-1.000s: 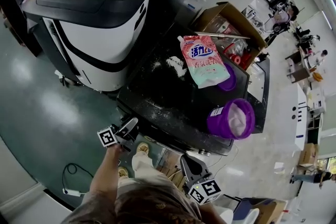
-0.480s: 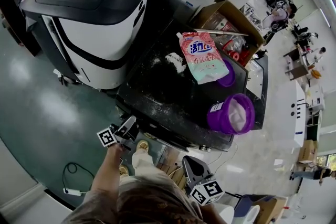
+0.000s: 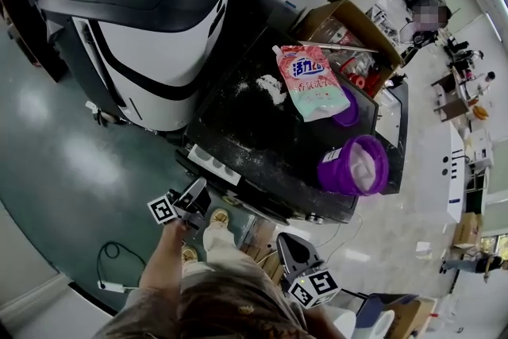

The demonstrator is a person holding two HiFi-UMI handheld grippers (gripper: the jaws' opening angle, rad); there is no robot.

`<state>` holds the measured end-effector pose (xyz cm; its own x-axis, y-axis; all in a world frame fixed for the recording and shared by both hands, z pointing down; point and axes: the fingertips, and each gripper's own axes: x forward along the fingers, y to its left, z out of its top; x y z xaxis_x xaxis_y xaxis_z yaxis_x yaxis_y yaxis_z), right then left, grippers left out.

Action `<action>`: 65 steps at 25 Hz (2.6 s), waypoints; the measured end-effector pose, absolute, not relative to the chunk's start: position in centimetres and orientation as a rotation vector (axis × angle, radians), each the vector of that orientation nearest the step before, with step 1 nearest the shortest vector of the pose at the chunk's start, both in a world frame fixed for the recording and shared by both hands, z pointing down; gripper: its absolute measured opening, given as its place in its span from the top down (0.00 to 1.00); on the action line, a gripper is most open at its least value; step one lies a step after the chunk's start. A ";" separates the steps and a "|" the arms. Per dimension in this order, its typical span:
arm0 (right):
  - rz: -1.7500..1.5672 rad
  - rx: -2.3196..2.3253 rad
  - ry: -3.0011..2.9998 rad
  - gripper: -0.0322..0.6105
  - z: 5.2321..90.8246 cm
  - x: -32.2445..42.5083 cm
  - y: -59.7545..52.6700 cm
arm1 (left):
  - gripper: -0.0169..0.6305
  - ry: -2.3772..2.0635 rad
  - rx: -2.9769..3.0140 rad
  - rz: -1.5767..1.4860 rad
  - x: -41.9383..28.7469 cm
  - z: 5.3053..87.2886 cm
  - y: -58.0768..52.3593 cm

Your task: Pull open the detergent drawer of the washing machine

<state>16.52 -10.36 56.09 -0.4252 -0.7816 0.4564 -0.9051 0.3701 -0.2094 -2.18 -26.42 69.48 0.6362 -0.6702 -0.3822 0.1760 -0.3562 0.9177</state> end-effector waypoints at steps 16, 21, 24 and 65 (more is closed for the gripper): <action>0.623 1.499 -2.393 0.94 55.2 14.2 -7.7 | 0.51 -0.400 1.711 -0.943 -5.1 69.5 -21.1; 0.608 1.500 -2.398 0.94 55.2 13.6 -7.0 | 0.51 -0.405 1.704 -0.945 -5.7 69.4 -19.8; 0.604 1.503 -2.402 0.94 55.0 13.2 -6.4 | 0.51 -0.409 1.705 -0.941 -6.2 69.3 -18.9; 0.550 1.695 -2.489 0.94 52.8 10.8 -2.8 | 0.52 -0.556 1.905 -0.565 -10.5 60.2 -15.0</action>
